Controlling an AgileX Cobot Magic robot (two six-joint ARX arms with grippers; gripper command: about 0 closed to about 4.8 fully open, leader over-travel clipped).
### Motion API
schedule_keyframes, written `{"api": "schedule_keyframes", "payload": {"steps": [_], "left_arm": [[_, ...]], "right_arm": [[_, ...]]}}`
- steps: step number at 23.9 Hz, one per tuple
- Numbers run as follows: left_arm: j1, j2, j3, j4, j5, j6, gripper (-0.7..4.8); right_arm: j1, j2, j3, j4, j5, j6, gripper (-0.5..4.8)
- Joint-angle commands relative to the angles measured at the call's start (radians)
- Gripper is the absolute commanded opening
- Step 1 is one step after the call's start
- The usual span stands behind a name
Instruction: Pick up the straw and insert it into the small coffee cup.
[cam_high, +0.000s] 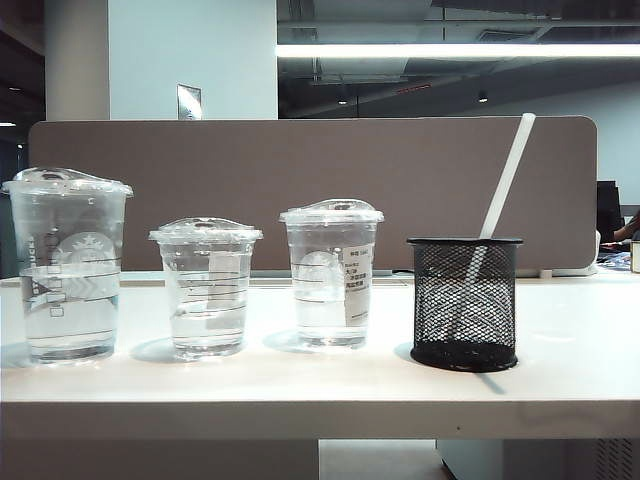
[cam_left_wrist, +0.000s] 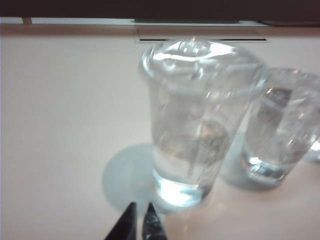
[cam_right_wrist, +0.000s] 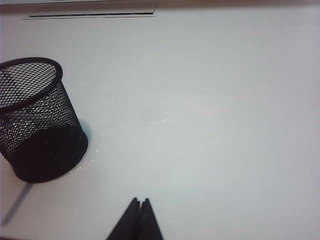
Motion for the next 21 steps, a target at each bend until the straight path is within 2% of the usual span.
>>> {"api": "schedule_keyframes", "payload": {"steps": [1,2,4,5,8,12,15,16,21], "left_arm": [[-0.038,0.02,0.155,0.073,0.006,0.003,0.22],[-0.054,0.03,0.209,0.065,0.006,0.003,0.22],[-0.111,0.054,0.413,-0.037,0.006,0.026,0.22],[-0.157,0.061,0.574,-0.188,0.005,0.044,0.22],[-0.224,0.064,0.798,-0.447,0.007,0.042,0.22],[-0.294,0.062,1.026,-0.716,0.056,0.017,0.22],[-0.308,0.062,1.163,-0.891,0.115,0.001,0.22],[-0.307,0.062,1.241,-0.989,0.13,0.001,0.22],[-0.305,0.06,1.373,-1.099,0.13,0.002,0.22]], "right_arm": [[0.0,-0.001,0.001,-0.013,0.002,0.0,0.0],[0.0,-0.001,0.001,-0.013,0.002,0.0,0.0],[0.0,-0.001,0.001,-0.013,0.002,0.0,0.0],[0.0,-0.001,0.001,-0.013,0.002,0.0,0.0],[0.0,-0.001,0.001,-0.013,0.002,0.0,0.0],[0.0,-0.001,0.001,-0.013,0.002,0.0,0.0],[0.0,-0.001,0.001,-0.013,0.002,0.0,0.0],[-0.001,-0.001,0.001,-0.013,0.002,0.0,0.0],[-0.001,-0.001,0.001,-0.013,0.002,0.0,0.0]]}}
